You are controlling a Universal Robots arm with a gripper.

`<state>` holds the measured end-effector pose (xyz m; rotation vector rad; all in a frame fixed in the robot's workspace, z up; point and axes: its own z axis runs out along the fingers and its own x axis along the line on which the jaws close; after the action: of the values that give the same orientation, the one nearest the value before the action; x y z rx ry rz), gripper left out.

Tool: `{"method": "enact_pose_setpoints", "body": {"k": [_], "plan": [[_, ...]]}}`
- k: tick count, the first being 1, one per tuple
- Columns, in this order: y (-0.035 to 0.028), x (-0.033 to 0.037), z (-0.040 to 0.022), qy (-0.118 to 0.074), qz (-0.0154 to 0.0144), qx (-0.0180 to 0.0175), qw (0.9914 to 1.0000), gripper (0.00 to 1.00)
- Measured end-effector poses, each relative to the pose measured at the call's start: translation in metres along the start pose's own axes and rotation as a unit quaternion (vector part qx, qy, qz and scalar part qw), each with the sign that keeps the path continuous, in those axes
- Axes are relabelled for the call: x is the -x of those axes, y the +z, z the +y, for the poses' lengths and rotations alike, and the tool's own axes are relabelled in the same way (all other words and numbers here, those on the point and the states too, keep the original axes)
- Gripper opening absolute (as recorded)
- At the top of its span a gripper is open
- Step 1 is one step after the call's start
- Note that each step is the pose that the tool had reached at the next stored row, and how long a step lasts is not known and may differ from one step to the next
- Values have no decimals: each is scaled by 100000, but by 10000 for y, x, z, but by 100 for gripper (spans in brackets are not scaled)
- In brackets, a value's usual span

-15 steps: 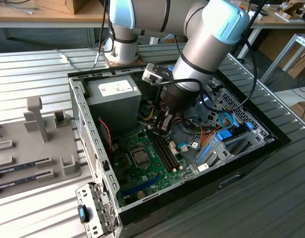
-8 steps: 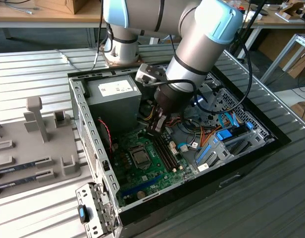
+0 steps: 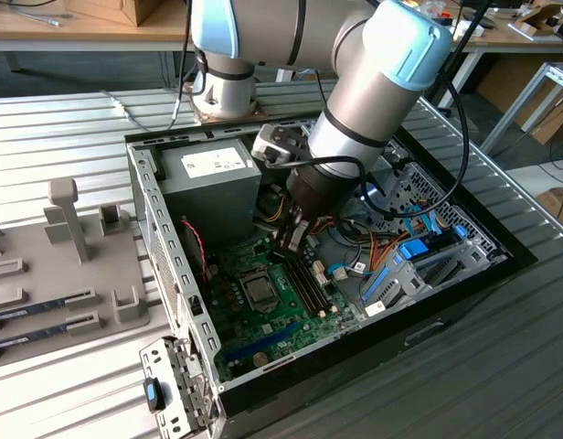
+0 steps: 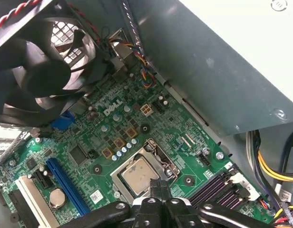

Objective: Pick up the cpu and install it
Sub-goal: 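Install the first cpu locking lever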

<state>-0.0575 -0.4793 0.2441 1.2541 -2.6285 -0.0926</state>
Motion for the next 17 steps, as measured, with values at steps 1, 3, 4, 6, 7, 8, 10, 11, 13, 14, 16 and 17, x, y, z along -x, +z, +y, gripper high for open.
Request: {"method": "enact_pose_setpoints", "body": {"k": [1, 3, 4, 6, 7, 8, 10, 11, 13, 14, 16, 17], "plan": [[2, -3, -4, -13, 4, -2, 100000, 11], [4, -6, -15, -37, 11, -4, 100000, 11], [5, -6, -23, -42, 15, -1, 100000, 11], [6, -7, -39, -55, 28, 5, 100000, 11], [7, -10, -45, -60, 23, 7, 100000, 11], [8, -15, -53, -64, 28, 6, 100000, 11], [11, -28, -67, -64, 29, 9, 100000, 11], [16, -45, -83, -64, 25, 12, 100000, 11], [22, -71, -107, -62, 32, 13, 100000, 11], [29, -87, -123, -63, 25, 20, 100000, 11], [41, -109, -148, -65, 39, 25, 100000, 11], [45, -115, -157, -66, 40, 32, 100000, 11]]}}
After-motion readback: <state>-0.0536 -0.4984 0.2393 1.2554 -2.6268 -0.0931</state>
